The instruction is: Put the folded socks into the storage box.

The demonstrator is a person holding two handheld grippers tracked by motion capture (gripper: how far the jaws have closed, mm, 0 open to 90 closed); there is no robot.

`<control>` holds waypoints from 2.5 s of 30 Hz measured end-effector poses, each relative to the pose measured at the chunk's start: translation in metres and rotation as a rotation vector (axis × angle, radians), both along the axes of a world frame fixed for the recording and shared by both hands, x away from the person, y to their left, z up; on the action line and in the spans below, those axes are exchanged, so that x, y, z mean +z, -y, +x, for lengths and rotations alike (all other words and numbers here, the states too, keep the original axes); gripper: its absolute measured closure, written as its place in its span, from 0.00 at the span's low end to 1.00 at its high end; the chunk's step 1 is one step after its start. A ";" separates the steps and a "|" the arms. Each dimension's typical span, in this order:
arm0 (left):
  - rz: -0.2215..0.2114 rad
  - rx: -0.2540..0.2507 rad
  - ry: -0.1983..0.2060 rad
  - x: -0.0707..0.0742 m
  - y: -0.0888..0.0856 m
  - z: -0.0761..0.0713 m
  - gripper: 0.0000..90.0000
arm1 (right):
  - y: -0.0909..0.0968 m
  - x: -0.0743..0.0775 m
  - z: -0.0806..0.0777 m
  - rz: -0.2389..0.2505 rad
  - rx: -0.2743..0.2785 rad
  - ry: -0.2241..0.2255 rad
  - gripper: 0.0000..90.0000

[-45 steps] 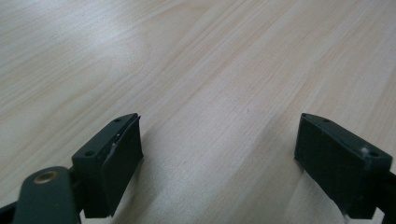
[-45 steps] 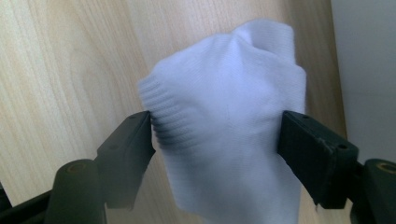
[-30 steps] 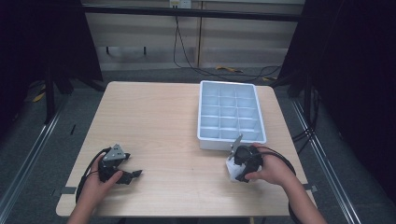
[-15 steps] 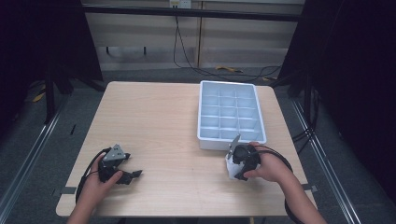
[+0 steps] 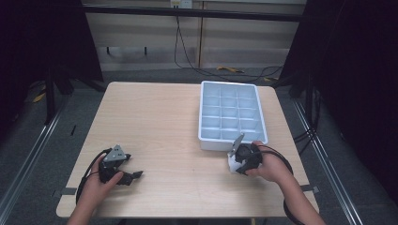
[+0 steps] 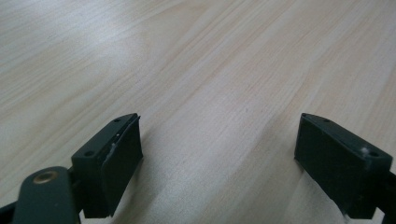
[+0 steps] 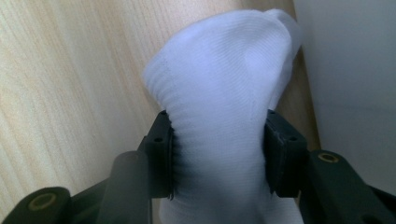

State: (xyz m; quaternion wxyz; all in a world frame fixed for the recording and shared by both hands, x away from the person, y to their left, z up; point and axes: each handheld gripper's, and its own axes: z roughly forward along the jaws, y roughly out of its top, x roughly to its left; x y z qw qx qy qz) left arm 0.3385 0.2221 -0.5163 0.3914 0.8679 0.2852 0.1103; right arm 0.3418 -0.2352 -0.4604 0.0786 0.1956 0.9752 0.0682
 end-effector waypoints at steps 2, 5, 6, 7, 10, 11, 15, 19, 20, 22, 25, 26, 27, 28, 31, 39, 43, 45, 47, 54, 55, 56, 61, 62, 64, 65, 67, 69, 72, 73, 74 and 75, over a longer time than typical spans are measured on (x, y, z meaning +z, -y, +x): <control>0.000 0.000 0.000 0.000 0.000 0.000 0.16 | -0.001 0.001 0.001 -0.011 -0.001 -0.003 0.60; 0.000 0.000 0.000 0.000 0.000 0.000 0.16 | -0.004 0.001 0.002 -0.035 0.001 -0.010 0.61; 0.000 0.000 0.000 0.000 0.000 0.000 0.16 | -0.005 0.002 0.003 -0.042 0.005 -0.014 0.62; 0.000 0.000 0.000 0.000 0.000 0.000 0.16 | -0.006 0.002 0.004 -0.046 0.002 -0.022 0.62; 0.000 0.000 0.000 0.000 0.000 0.000 0.16 | -0.006 0.004 0.006 -0.052 0.012 -0.040 0.62; 0.000 -0.001 0.000 0.000 0.000 0.000 0.16 | -0.006 0.004 0.007 -0.053 0.028 -0.043 0.62; 0.002 -0.002 0.000 0.000 0.000 0.000 0.16 | -0.006 0.007 0.007 -0.050 0.028 -0.080 0.62; 0.002 -0.002 0.000 0.000 0.000 0.000 0.16 | -0.003 0.011 0.006 -0.038 0.028 -0.104 0.62; 0.001 -0.002 0.000 0.000 0.000 0.000 0.16 | -0.001 0.011 0.007 -0.032 0.031 -0.102 0.62; 0.002 -0.002 0.000 0.000 0.000 0.000 0.16 | 0.000 0.012 0.006 -0.033 0.043 -0.107 0.62; 0.002 -0.002 0.000 0.000 0.000 0.000 0.16 | 0.001 0.015 0.005 -0.001 0.046 -0.115 0.62; 0.002 -0.002 0.000 0.000 0.000 0.000 0.16 | 0.000 0.018 0.005 -0.001 0.043 -0.116 0.62; 0.002 -0.002 0.000 0.000 0.000 0.000 0.16 | 0.000 0.019 0.005 -0.002 0.040 -0.116 0.62; 0.001 -0.001 0.000 0.000 0.000 0.000 0.16 | 0.001 0.021 0.006 0.001 0.037 -0.112 0.62; 0.002 -0.001 0.000 0.000 0.000 0.000 0.16 | 0.001 0.027 0.006 -0.001 0.045 -0.121 0.62; 0.001 -0.001 0.000 0.000 0.000 0.000 0.16 | 0.002 0.048 0.008 0.026 0.056 -0.128 0.61; 0.002 -0.002 0.000 0.000 0.000 0.000 0.16 | 0.002 0.056 0.010 0.035 0.060 -0.129 0.61; 0.002 -0.002 0.000 0.000 0.000 0.000 0.16 | 0.003 0.060 0.009 0.048 0.048 -0.137 0.61; 0.002 -0.002 0.000 0.000 0.000 0.000 0.16 | 0.003 0.064 0.011 0.042 0.061 -0.131 0.61; 0.002 -0.003 0.000 0.000 0.000 0.000 0.16 | 0.004 0.078 0.015 0.043 0.076 -0.138 0.61; 0.002 -0.003 0.000 0.000 0.000 0.000 0.16 | 0.004 0.080 0.015 0.039 0.077 -0.140 0.61; 0.002 -0.003 0.000 0.000 0.000 0.000 0.16 | 0.004 0.082 0.016 0.039 0.066 -0.142 0.61; 0.003 -0.003 0.000 0.000 0.000 0.000 0.16 | 0.003 0.089 0.020 0.045 0.071 -0.144 0.61; 0.002 -0.003 0.000 0.000 0.000 0.000 0.16 | 0.003 0.090 0.021 0.047 0.073 -0.141 0.61; 0.002 -0.003 0.000 0.000 0.000 0.000 0.16 | 0.004 0.093 0.023 0.053 0.071 -0.142 0.61; -0.004 0.001 -0.001 0.000 0.000 0.000 0.16 | 0.004 0.094 0.024 0.053 0.066 -0.142 0.61; -0.007 0.002 -0.003 0.000 0.000 0.000 0.16 | 0.005 0.097 0.027 0.062 0.064 -0.137 0.61; -0.006 0.002 -0.003 0.000 0.000 0.000 0.16 | 0.006 0.100 0.030 0.071 0.049 -0.136 0.61; -0.004 0.000 -0.001 0.000 0.000 0.000 0.16 | 0.004 0.103 0.034 0.078 0.044 -0.132 0.61; -0.004 0.000 -0.001 0.000 0.000 0.000 0.16 | 0.003 0.104 0.035 0.079 0.055 -0.131 0.61; -0.004 0.000 0.000 0.000 0.000 0.000 0.16 | 0.001 0.105 0.036 0.079 0.050 -0.130 0.61; -0.007 -0.002 0.002 0.000 0.000 0.000 0.16 | -0.001 0.105 0.038 0.079 0.051 -0.127 0.61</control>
